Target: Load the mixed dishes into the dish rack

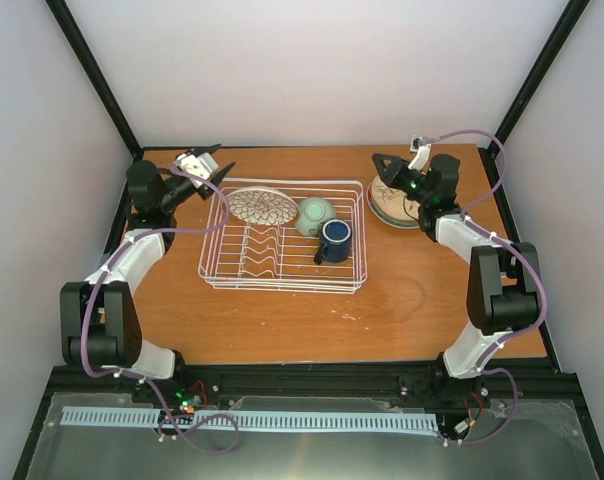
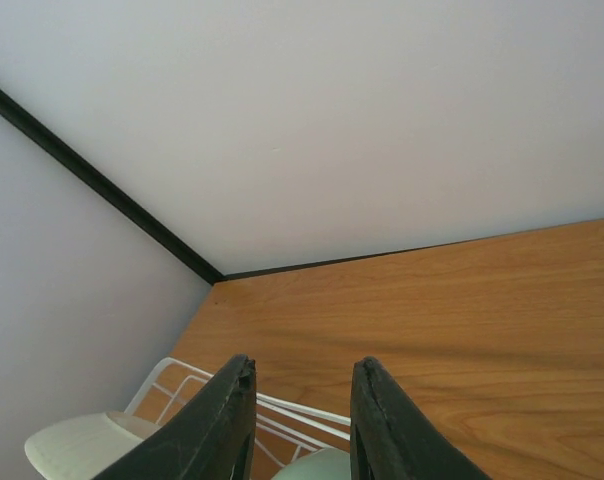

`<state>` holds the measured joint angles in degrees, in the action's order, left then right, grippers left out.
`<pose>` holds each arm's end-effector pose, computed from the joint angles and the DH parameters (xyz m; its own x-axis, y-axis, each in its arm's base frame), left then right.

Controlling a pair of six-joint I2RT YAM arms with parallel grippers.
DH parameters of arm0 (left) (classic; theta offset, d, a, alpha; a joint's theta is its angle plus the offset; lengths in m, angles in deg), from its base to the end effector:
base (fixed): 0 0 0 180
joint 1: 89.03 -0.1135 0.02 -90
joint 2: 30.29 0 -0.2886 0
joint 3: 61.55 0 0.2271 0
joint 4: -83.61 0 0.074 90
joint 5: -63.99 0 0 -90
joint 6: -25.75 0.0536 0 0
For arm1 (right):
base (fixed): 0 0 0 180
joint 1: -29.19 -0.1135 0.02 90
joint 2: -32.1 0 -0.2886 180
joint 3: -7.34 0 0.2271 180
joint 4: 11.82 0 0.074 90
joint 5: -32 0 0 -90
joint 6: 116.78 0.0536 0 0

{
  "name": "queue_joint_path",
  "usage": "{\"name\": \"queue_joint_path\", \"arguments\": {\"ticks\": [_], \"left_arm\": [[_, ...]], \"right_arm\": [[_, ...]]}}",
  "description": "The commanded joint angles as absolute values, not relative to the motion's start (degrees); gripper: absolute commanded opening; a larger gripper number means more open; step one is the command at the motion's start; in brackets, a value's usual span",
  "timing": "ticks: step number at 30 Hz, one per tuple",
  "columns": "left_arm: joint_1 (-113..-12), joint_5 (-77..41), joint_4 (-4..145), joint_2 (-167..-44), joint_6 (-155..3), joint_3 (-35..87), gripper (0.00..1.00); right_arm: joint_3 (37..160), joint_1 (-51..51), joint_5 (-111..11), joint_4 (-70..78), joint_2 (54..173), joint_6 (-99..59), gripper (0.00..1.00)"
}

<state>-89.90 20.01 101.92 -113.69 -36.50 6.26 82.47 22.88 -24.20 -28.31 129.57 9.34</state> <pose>0.3172 -0.0338 0.3444 0.3717 0.3290 -0.8681 0.6046 0.6238 0.4953 0.3799 0.0720 0.3012 -0.4599 0.4420 -0.7702 -0.4584 0.6247 0.6322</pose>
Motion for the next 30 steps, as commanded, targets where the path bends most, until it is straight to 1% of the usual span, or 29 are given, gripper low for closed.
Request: {"name": "queue_joint_path", "arguments": {"ticks": [1,7,10,12,14,17,20,23,27,30], "left_arm": [[-90.09,21.81,100.33,-114.48,-36.58,8.54,0.49],[-90.09,22.34,102.42,-111.79,-42.16,9.92,0.51],[-90.09,24.53,98.60,-111.00,-46.43,14.79,0.53],[-90.09,26.51,94.88,-111.26,-50.98,19.25,0.54],[-89.89,27.46,91.39,-112.52,-55.90,23.65,0.53],[-88.20,27.93,79.23,-116.37,-58.09,33.51,0.52],[-83.60,22.98,65.40,-121.42,-54.84,43.72,0.51],[-80.29,19.93,55.25,-126.03,-55.15,52.22,0.51],[-79.57,20.37,44.07,-132.22,-56.28,62.83,0.51],[-79.46,19.99,37.64,-134.55,-53.64,67.94,0.58]], "right_arm": [[82.03,23.69,-25.59,-27.07,130.25,8.91,0.25],[81.33,27.72,-30.54,-19.42,128.09,7.91,0.26],[84.34,30.72,-37.69,-6.59,126.30,4.93,0.27],[88.83,32.47,-44.73,3.69,125.81,3.05,0.29],[92.93,34.19,-49.05,12.12,126.53,1.91,0.30],[98.03,36.74,-51.18,20.43,128.80,1.25,0.30],[101.25,38.10,-49.91,24.42,131.31,1.42,0.31],[105.75,38.80,-48.41,29.13,135.27,1.55,0.31],[109.47,39.69,-45.94,32.06,139.99,1.99,0.31],[111.62,39.91,-44.37,33.61,142.36,2.08,0.31]]}}
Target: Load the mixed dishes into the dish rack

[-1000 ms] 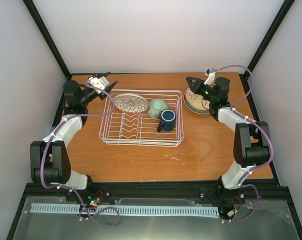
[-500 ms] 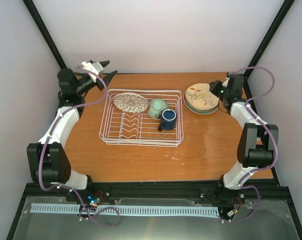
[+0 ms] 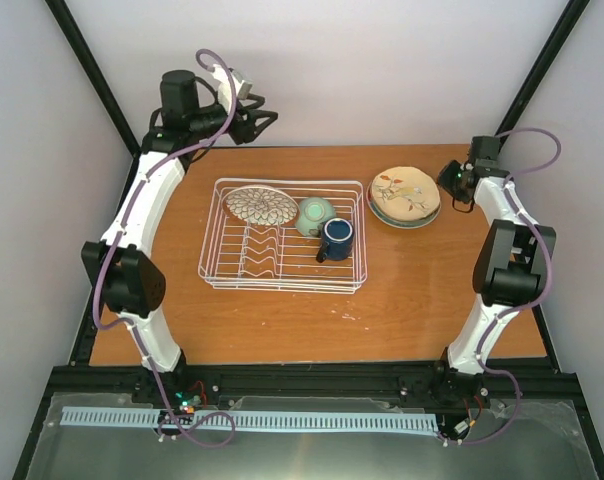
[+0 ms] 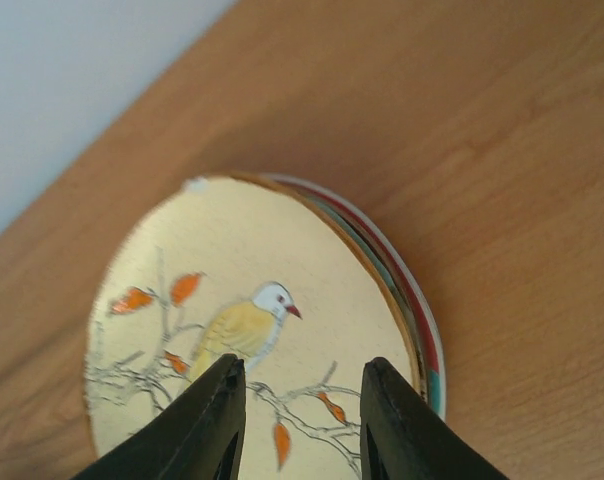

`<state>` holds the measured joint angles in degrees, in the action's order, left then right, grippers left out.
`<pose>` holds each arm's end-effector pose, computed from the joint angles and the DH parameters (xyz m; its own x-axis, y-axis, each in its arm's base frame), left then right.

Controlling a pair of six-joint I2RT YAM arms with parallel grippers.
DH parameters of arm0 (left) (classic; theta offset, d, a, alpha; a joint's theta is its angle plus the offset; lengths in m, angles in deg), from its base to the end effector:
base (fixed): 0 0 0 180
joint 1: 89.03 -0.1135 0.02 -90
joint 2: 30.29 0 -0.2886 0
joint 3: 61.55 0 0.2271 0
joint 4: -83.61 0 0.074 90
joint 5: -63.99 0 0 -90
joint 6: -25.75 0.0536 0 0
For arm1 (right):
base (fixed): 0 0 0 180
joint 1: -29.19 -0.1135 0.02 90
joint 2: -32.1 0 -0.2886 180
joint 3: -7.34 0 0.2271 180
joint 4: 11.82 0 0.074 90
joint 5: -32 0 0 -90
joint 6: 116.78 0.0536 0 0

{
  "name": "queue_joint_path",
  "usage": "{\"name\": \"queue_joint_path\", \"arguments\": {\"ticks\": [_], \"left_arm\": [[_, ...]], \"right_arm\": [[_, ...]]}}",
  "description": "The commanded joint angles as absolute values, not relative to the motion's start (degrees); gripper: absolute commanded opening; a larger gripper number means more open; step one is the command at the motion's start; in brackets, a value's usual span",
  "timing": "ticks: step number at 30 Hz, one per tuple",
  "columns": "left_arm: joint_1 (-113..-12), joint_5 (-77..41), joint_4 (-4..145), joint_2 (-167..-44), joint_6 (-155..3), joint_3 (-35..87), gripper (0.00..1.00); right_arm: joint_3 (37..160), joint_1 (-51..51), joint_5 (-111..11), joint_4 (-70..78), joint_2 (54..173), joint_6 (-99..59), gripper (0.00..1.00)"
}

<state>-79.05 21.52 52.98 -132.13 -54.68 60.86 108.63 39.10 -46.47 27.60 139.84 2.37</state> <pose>0.3874 -0.1083 0.4565 -0.0313 0.1195 -0.9923 0.8493 0.5266 0.0366 0.4172 -0.0620 0.2721 -0.6021 0.5897 -0.5382 0.3719 0.8037 0.4645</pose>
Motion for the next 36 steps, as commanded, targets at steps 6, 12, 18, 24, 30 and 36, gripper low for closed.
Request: {"name": "queue_joint_path", "arguments": {"ticks": [6,12,18,24,30,36], "left_arm": [[-79.45,18.01,35.84,-134.61,-51.25,68.15,0.59],[-79.45,18.89,35.66,-135.58,-51.25,68.36,0.59],[-79.45,17.98,35.07,-135.68,-50.59,68.05,0.59],[-79.45,17.98,34.63,-135.80,-50.30,68.06,0.59],[-79.45,17.93,34.74,-135.78,-50.23,67.61,0.59],[-79.50,18.10,34.89,-135.81,-50.03,67.17,0.59]], "right_arm": [[112.44,40.02,-44.87,35.91,144.59,2.47,0.31],[109.12,40.02,-45.02,34.65,145.21,2.97,0.31],[108.10,39.97,-45.22,34.60,147.49,3.07,0.30],[106.95,39.88,-45.74,33.65,148.56,3.45,0.30],[106.42,39.83,-45.60,32.36,149.27,3.87,0.28],[106.46,39.65,-45.19,31.49,149.18,4.10,0.28]]}}
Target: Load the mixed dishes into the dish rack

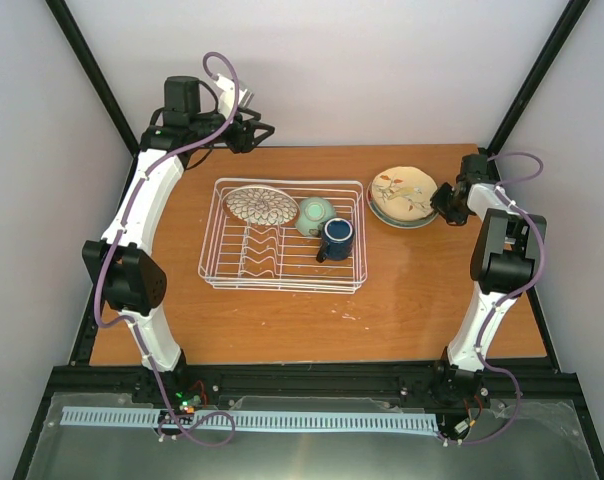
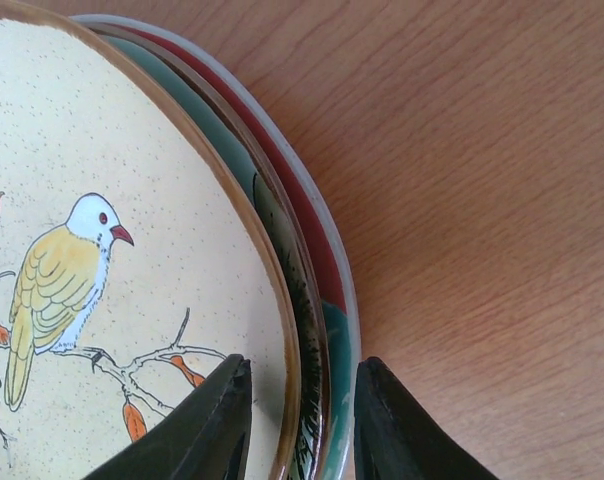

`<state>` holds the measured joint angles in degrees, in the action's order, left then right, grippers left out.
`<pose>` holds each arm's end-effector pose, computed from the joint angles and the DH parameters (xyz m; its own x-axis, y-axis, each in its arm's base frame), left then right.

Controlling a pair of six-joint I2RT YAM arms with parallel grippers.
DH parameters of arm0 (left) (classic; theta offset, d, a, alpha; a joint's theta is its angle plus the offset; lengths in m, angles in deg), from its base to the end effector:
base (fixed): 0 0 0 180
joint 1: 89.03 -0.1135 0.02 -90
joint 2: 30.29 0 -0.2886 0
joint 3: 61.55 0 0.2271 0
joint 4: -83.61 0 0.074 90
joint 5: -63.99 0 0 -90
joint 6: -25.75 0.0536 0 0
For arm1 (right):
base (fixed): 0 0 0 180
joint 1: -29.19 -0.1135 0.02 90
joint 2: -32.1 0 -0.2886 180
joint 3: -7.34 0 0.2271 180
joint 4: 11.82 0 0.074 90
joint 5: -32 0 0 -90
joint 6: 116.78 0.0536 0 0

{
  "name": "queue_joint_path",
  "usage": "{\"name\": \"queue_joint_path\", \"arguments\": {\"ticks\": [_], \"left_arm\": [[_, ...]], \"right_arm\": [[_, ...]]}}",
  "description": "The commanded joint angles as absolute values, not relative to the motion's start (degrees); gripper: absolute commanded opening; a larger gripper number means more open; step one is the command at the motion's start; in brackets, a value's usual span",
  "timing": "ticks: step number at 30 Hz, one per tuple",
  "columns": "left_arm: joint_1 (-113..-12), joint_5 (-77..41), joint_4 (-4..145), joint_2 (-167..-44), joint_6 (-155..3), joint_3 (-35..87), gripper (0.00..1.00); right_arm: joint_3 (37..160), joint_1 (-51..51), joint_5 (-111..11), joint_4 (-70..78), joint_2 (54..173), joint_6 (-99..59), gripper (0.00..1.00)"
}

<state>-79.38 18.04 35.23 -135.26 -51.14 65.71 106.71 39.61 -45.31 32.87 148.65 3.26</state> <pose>0.3937 -0.1048 0.4290 -0.2553 0.2088 -0.9441 0.8152 0.5714 -0.0941 0.4206 -0.0654 0.1932 -0.7135 0.6278 -0.3112 0.4988 0.7670 0.4037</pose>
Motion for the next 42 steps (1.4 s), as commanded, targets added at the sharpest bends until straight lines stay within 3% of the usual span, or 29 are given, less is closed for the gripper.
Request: {"name": "queue_joint_path", "arguments": {"ticks": [1,11,16,32,42], "left_arm": [[-79.46,18.11,34.85,-135.84,-50.01,67.28,0.59],[-79.45,17.64,34.78,-135.59,-49.52,66.80,0.59],[-79.45,17.68,34.70,-135.56,-49.45,66.65,0.59],[-79.45,17.75,34.82,-135.43,-49.35,66.56,0.58],[-79.37,19.62,35.24,-137.16,-50.05,66.35,0.58]], "right_arm": [[106.42,39.58,-45.08,31.40,149.31,4.09,0.27],[106.58,39.22,-43.27,30.00,151.89,4.57,0.16],[106.59,38.86,-43.10,29.53,152.27,4.33,0.03],[102.45,38.59,-43.76,28.60,141.13,2.89,0.03],[93.04,39.44,-36.66,17.17,133.51,5.70,0.03]]}}
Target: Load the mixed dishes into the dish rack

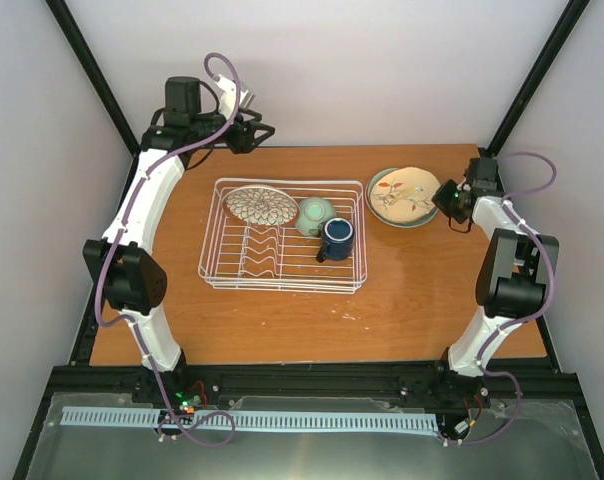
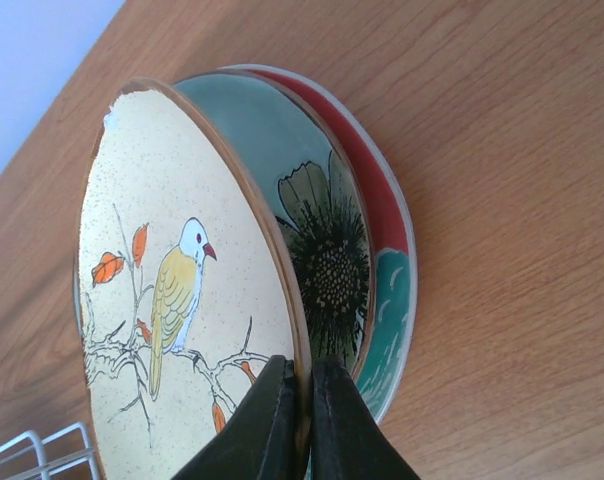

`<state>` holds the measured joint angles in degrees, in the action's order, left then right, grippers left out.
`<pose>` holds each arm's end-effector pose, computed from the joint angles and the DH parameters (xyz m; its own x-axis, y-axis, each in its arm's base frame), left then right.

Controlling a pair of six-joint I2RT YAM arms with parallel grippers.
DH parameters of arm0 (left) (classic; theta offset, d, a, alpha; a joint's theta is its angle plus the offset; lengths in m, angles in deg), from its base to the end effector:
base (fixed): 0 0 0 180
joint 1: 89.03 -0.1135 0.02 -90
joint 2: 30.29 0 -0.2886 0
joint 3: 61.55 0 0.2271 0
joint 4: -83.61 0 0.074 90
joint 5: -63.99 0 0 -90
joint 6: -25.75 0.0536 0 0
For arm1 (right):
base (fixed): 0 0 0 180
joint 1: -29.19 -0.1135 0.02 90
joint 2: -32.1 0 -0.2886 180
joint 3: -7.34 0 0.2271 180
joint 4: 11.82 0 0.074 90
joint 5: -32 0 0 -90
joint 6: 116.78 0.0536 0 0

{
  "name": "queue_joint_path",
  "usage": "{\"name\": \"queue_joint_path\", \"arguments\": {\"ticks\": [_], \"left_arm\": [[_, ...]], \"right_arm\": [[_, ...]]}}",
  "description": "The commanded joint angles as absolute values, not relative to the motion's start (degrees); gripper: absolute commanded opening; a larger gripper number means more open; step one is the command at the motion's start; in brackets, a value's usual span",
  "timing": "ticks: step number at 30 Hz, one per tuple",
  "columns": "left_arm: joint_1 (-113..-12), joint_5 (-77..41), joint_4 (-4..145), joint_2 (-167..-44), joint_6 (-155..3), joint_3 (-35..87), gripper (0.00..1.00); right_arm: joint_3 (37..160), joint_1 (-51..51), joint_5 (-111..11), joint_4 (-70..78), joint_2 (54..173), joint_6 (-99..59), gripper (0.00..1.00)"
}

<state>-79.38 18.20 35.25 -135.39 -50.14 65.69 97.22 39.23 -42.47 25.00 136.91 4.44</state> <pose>0.3944 -0.1050 0.4281 -0.2428 0.2185 -0.9451 0.8208 0.5656 -0.0801 0.3875 -0.0540 0.2353 -0.6588 0.6238 -0.4205 0.4049 0.7651 0.5007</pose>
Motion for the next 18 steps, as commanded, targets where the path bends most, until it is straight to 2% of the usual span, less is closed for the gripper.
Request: {"name": "queue_joint_path", "arguments": {"ticks": [1,6,18], "left_arm": [[-79.32,19.92,35.30,-137.49,-50.20,66.29,0.57],[-79.19,23.96,36.67,-139.01,-51.39,66.41,0.55],[-78.50,27.82,38.14,-140.98,-53.51,67.98,0.55]], "right_arm": [[91.74,39.74,-34.22,14.82,133.20,6.59,0.03],[87.69,40.05,-29.31,7.86,133.10,9.35,0.03],[74.79,42.44,-21.02,-19.39,129.32,20.82,0.03]]}}
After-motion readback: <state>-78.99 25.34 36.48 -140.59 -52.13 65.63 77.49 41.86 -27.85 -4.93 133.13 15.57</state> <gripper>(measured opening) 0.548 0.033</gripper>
